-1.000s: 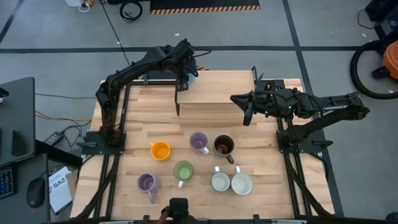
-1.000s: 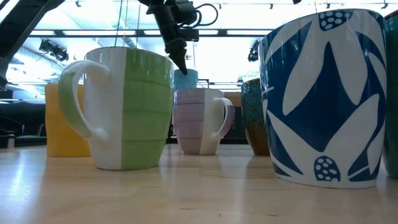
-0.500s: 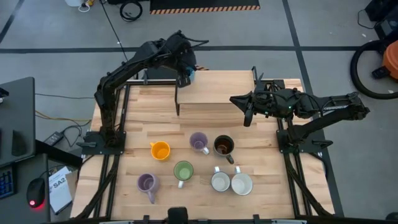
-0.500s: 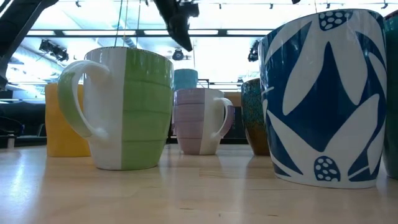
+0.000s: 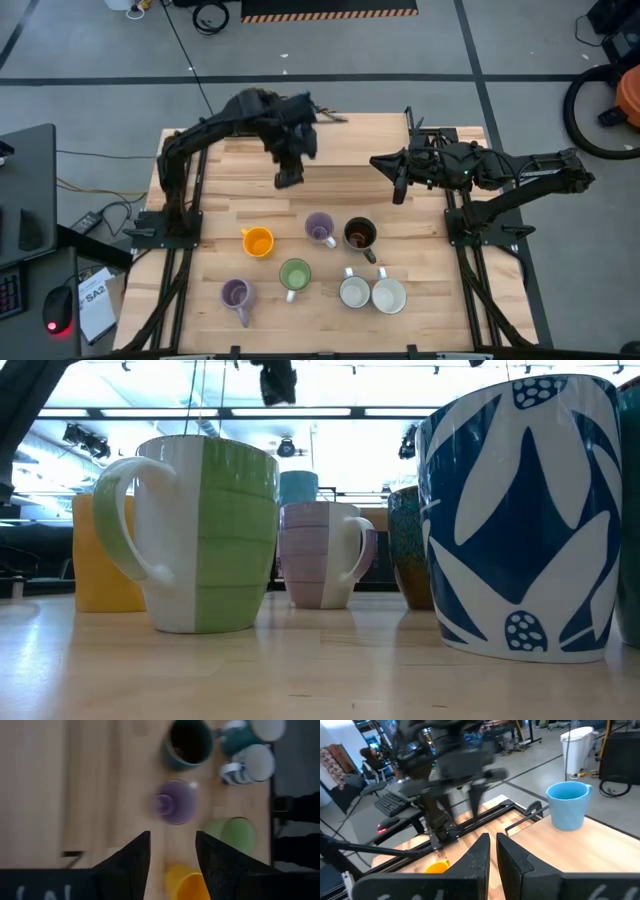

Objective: Place coffee mugs
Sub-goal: Put the top violet mug on the shelf

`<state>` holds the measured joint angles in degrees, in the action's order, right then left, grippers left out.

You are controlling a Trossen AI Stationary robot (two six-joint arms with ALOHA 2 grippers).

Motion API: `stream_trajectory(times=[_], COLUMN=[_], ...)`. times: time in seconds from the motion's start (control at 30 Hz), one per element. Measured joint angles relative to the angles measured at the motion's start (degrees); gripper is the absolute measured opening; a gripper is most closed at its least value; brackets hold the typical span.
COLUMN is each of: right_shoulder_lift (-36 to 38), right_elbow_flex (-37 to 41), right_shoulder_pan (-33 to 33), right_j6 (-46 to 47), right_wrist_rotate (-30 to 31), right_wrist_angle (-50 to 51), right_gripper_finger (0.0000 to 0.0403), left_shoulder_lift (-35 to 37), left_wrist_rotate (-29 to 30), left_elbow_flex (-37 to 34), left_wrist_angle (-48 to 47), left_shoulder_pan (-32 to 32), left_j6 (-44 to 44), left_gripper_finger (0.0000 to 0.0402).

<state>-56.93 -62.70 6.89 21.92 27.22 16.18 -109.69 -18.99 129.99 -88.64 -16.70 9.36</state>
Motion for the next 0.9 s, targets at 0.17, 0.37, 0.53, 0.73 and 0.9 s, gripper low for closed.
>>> stream_trajectory(times=[0.17,0.37,0.53,0.73,0.9], right_shoulder_lift=[0.5,3.1,5.7,7.2,7.3], right_elbow_flex=[0.0,0.0,0.0,0.0,0.0], right_shoulder_pan=[0.0,0.0,0.0,0.3,0.3], right_j6=[-1.0,-2.2,-2.6,-2.8,-2.7], right_wrist_rotate=[0.0,1.5,1.9,1.8,1.2], right_wrist_angle=[1.2,2.2,3.6,4.0,4.0], right_gripper_finger=[0.0038,0.0038,0.0038,0.0038,0.0038], left_shoulder_lift=[0.0,-0.1,-0.1,-0.1,-0.1], left_wrist_rotate=[1.0,7.3,9.7,15.7,17.8], left_elbow_flex=[-2.1,-7.6,-14.1,-22.4,-27.8], left_wrist_angle=[2.1,8.3,16.1,24.4,32.2], left_shoulder_pan=[6.0,11.4,14.4,17.8,18.9], left_j6=[-4.8,-13.2,-23.7,-36.8,-45.3], left_gripper_finger=[0.016,0.016,0.016,0.016,0.016])
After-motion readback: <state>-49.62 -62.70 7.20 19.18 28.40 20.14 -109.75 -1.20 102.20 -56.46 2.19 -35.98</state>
